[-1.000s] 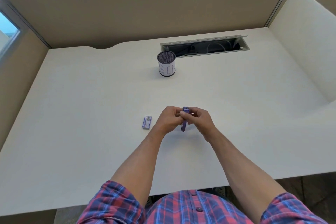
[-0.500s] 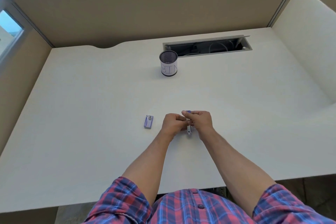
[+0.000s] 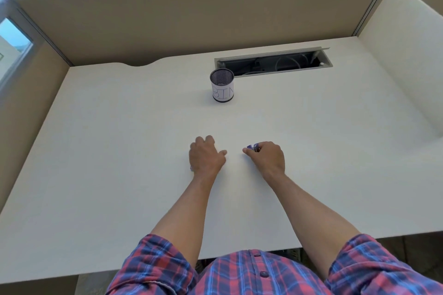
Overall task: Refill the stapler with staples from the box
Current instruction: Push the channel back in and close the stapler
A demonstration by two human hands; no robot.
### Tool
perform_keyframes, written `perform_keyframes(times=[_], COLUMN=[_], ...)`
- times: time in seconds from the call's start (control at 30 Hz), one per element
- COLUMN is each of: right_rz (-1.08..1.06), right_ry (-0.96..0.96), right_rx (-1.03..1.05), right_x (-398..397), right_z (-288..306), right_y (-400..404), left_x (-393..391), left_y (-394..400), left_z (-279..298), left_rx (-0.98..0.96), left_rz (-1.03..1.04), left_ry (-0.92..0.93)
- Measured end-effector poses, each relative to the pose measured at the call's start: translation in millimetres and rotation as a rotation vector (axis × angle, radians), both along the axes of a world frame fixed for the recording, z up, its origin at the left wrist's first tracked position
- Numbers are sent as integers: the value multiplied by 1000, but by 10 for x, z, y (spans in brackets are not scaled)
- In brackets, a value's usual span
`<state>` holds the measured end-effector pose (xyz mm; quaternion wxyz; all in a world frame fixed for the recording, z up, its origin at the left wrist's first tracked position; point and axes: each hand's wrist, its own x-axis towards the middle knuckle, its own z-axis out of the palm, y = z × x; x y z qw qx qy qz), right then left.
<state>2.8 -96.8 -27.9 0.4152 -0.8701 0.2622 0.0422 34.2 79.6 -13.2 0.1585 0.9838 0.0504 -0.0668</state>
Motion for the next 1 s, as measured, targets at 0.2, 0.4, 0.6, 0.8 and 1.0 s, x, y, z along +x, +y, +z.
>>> perform_keyframes(times=[0.2, 0.4, 0.6, 0.8, 1.0], right_rz=[104, 113, 104, 68, 43], right_ry=[3, -17, -47, -66, -70], right_rx=[-276, -315, -288, -269, -268], right_x=[-2, 1, -32, -66, -58], right_z=[-3, -46, -79, -98, -95], right_y=[-6, 26, 33, 28, 46], left_x=[-83, -76, -57, -75, -79], left_y=[183, 199, 177, 183, 183], left_z=[-108, -95, -104, -135, -149], left_rx=[167, 98, 51, 56, 36], left_rz=[65, 103, 75, 62, 62], left_ry=[64, 123, 110, 79, 74])
